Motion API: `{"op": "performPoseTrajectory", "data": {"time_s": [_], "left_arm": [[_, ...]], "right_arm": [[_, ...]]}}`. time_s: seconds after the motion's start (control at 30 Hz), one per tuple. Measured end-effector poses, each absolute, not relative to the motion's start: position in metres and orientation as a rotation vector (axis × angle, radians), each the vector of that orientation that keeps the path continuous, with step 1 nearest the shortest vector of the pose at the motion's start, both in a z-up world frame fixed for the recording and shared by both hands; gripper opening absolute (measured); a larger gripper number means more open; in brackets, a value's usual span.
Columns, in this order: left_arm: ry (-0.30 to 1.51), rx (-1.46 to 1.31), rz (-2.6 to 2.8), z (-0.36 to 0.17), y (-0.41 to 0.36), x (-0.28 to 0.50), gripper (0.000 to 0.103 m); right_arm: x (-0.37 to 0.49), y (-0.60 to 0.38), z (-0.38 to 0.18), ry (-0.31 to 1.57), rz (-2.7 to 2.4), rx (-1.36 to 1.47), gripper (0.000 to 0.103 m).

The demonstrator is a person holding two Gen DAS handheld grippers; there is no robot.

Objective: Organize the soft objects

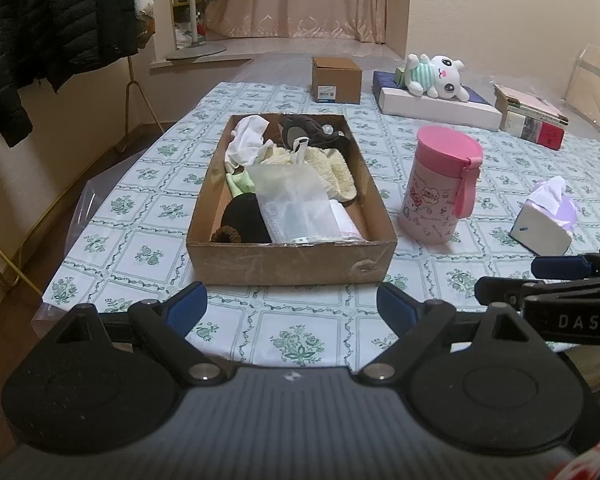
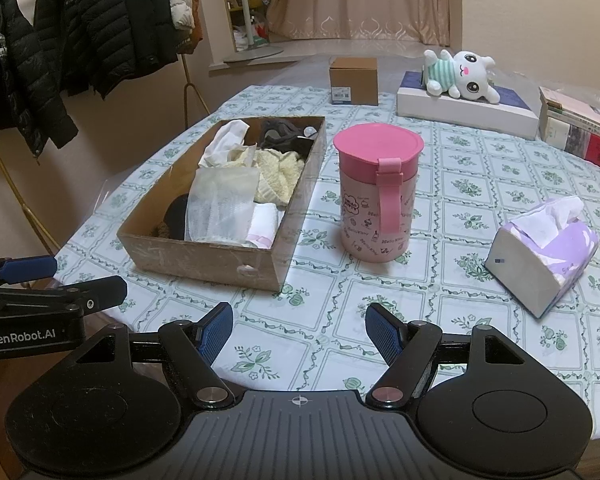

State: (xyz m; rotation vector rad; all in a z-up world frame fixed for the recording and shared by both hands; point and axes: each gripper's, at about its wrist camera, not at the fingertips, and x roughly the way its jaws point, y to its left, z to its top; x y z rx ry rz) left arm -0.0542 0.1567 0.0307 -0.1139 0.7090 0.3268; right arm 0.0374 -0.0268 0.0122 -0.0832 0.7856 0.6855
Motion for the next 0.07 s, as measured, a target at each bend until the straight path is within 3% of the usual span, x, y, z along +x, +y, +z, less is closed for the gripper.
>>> {"op": "performPoseTrajectory", "data": {"time_s": [0.07], "left_arm": [[0.708, -0.111, 0.328, 0.0308, 0.1564, -0.0537, 0.091]], "right_arm": [[0.0378, -0.0271, 0.0122, 0.785, 0.684, -0.083, 0.073]]}}
